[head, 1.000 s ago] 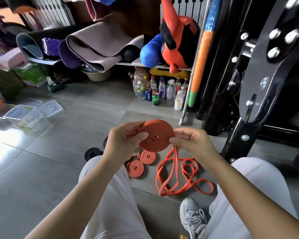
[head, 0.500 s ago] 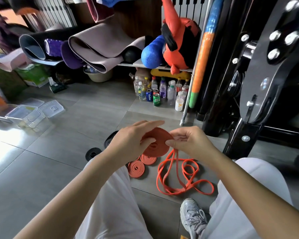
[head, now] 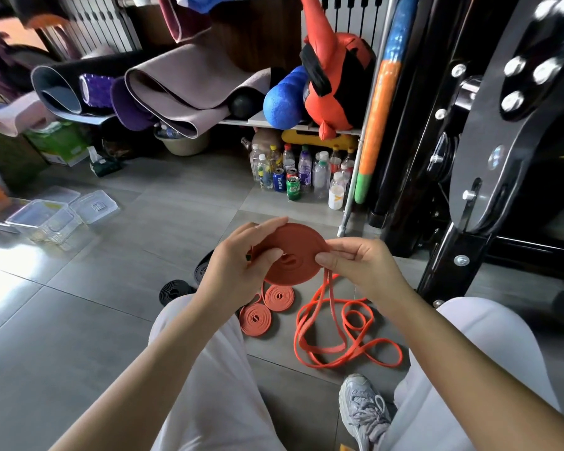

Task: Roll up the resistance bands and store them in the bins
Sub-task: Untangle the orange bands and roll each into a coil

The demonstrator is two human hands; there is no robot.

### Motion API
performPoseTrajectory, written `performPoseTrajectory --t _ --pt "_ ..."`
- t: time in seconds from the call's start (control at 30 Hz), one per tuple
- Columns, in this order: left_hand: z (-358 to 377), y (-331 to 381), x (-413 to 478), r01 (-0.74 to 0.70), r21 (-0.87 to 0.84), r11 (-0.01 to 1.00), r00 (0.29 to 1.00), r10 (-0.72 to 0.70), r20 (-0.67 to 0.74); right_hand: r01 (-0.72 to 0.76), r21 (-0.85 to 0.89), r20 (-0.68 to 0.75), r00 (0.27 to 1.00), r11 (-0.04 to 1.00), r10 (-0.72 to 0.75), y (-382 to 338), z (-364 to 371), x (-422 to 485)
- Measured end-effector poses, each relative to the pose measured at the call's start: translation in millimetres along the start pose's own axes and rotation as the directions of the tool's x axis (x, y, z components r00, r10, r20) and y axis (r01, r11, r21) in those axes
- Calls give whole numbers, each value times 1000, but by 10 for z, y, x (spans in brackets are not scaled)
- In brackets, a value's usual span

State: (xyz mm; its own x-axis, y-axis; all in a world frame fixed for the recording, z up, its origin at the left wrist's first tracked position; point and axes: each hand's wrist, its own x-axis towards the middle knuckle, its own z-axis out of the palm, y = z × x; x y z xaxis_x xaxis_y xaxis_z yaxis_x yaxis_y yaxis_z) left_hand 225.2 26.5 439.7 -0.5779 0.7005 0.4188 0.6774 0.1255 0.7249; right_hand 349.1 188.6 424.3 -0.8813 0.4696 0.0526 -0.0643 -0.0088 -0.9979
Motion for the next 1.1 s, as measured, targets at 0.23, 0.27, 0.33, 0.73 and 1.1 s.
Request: performPoseTrajectory --t 0.23,0.27,0.33,0.73,1.1 --pt "148 14 -98 149 -264 953 978 -181 -101 -1 -27 -84 996 1000 -2 64 57 -5" --pt "157 1 -111 167 -253 953 978 -192 -78 6 -70 -75 997 998 -11 68 46 -8" --pt "139 -17 -107 194 -127 973 980 -199 -26 24 -183 -35 999 983 -30 68 25 -10" --pt "46 82 54 -211 208 955 928 129 351 54 -244 71 997 968 -38 -49 32 -6" --pt "103 81 29 17 -84 996 998 -22 -63 53 -52 -16 998 997 -54 25 -22 -20"
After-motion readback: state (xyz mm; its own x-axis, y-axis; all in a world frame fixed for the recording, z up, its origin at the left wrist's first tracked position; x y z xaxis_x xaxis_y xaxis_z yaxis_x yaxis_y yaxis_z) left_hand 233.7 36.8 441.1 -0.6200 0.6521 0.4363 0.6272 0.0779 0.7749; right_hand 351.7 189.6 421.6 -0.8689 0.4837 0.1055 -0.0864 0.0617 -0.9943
